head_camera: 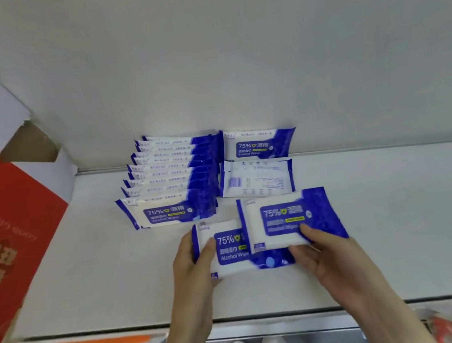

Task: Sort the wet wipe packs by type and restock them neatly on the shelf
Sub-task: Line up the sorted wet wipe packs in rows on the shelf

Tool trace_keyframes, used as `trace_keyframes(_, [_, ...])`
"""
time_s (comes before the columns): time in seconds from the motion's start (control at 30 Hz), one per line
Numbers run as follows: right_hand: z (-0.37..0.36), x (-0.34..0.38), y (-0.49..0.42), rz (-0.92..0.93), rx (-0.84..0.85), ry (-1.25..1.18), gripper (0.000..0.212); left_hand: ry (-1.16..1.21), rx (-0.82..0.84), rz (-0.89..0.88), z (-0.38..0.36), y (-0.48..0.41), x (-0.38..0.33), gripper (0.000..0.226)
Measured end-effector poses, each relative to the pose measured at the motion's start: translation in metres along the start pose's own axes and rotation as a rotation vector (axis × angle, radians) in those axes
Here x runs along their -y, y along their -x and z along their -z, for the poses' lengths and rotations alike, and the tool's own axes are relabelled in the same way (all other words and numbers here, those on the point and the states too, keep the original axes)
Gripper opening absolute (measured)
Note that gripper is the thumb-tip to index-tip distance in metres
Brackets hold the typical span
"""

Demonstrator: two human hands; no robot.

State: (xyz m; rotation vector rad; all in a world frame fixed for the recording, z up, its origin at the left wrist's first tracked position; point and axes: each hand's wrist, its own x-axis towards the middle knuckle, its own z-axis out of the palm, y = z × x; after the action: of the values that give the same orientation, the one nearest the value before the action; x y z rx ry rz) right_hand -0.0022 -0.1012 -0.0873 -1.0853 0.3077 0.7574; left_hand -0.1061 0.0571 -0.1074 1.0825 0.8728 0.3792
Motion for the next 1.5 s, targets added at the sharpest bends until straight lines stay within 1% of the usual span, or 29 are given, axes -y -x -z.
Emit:
trace_keyframes(0.03, [-0.004,-0.004,-0.001,0.0,0.011,0.01,0.03,0.053,0.012,0.015,-0.003,-0.001,-0.001,0.021])
trace_keyframes(0.1, [-0.009,-0.012,-0.002,0.031,0.015,0.051,0.03,0.066,0.02,0.001,-0.01,-0.002,-0.002,0.02])
trace_keyframes(0.2, [-0.012,-0.018,-0.003,0.098,0.028,0.213,0.032,0.024,-0.012,-0.038,-0.017,-0.004,0.0,0.031])
trace_keyframes(0.3, [-0.01,-0.012,-0.011,0.171,-0.005,0.407,0.025,0.023,-0.073,-0.029,-0.014,-0.006,0.001,0.036])
trace_keyframes(0.37, [-0.004,0.003,-0.028,0.346,-0.087,0.547,0.018,0.0,-0.091,-0.036,-0.008,-0.006,-0.003,0.034])
trace_keyframes(0.43, [-0.001,0.023,-0.052,0.556,-0.126,0.771,0.017,-0.022,-0.111,-0.052,0.001,-0.006,-0.007,0.033])
trace_keyframes(0.47, [-0.002,0.032,-0.066,0.628,-0.1,0.888,0.017,-0.027,-0.119,-0.055,0.005,-0.006,-0.009,0.032])
trace_keyframes(0.5, [-0.004,0.038,-0.081,0.669,-0.035,0.991,0.017,-0.031,-0.127,-0.056,0.008,-0.005,-0.011,0.031])
trace_keyframes(0.57, [-0.011,0.044,-0.11,0.665,0.144,1.197,0.024,-0.058,-0.145,-0.057,0.015,-0.005,-0.014,0.029])
trace_keyframes(0.63, [-0.015,0.046,-0.13,0.626,0.282,1.361,0.039,-0.091,-0.156,-0.057,0.018,-0.004,-0.016,0.03])
trace_keyframes(0.73, [-0.013,0.052,-0.144,0.634,0.373,1.48,0.058,-0.103,-0.186,-0.053,0.019,-0.003,-0.014,0.029])
trace_keyframes(0.8, [-0.01,0.055,-0.146,0.695,0.4,1.545,0.061,-0.104,-0.202,-0.045,0.018,-0.002,-0.013,0.029])
trace_keyframes(0.9, [-0.01,0.059,-0.149,0.772,0.419,1.546,0.052,-0.104,-0.204,-0.051,0.017,-0.001,-0.013,0.028])
trace_keyframes(0.97, [-0.014,0.065,-0.149,0.78,0.426,1.559,0.041,-0.095,-0.205,-0.061,0.017,0.0,-0.012,0.028])
trace_keyframes(1.03, [-0.019,0.074,-0.149,0.77,0.379,1.52,0.027,-0.094,-0.207,-0.061,0.017,0.001,-0.013,0.029])
trace_keyframes(1.07, [-0.022,0.077,-0.149,0.784,0.309,1.485,0.022,-0.097,-0.204,-0.061,0.017,0.002,-0.012,0.029])
trace_keyframes(1.13, [-0.026,0.08,-0.149,0.904,0.085,1.428,0.019,-0.09,-0.204,-0.069,0.015,0.002,-0.01,0.028])
trace_keyframes(1.2, [-0.031,0.078,-0.149,1.056,-0.151,1.376,0.028,-0.079,-0.215,-0.076,0.013,0.003,-0.009,0.028])
trace_keyframes(1.23, [-0.033,0.076,-0.15,1.09,-0.234,1.342,0.032,-0.076,-0.219,-0.078,0.012,0.003,-0.008,0.029])
trace_keyframes(1.27, [-0.036,0.074,-0.151,1.095,-0.279,1.292,0.034,-0.076,-0.218,-0.078,0.011,0.004,-0.008,0.029])
trace_keyframes(1.33, [-0.041,0.071,-0.155,1.059,-0.276,1.144,0.034,-0.079,-0.224,-0.076,0.011,0.004,-0.008,0.028])
trace_keyframes(1.4, [-0.045,0.07,-0.156,1.033,-0.223,0.996,0.032,-0.083,-0.233,-0.073,0.011,0.004,-0.007,0.028])
trace_keyframes(1.47, [-0.046,0.072,-0.156,1.004,-0.177,0.92,0.027,-0.084,-0.231,-0.067,0.012,0.003,-0.007,0.028])
trace_keyframes(1.5, [-0.045,0.072,-0.154,0.976,-0.155,0.92,0.023,-0.085,-0.231,-0.064,0.012,0.003,-0.006,0.028])
